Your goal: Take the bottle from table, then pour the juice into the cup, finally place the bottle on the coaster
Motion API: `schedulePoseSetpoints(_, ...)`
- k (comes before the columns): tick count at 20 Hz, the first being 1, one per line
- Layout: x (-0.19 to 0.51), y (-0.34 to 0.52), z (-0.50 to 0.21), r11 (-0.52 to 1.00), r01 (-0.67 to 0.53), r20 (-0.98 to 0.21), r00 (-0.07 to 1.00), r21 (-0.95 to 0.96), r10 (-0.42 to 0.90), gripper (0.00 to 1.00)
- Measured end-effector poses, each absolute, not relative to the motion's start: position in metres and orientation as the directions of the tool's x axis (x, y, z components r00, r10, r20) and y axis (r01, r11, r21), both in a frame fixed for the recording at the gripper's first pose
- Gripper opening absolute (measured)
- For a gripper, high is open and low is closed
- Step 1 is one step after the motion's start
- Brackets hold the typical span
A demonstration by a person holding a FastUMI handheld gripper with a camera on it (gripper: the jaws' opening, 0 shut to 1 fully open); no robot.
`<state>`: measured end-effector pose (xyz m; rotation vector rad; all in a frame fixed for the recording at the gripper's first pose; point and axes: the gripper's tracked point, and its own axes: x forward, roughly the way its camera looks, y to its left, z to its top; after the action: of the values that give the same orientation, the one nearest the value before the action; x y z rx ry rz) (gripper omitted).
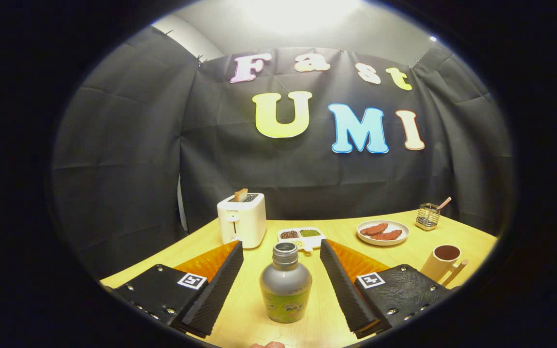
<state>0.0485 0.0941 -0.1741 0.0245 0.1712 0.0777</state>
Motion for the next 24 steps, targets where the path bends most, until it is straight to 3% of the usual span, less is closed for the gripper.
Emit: schedulePoseSetpoints(24, 0.049, 0.099, -0.282, 1.0, -0.018, -0.425, 0.905, 0.019, 0.024, 0.98)
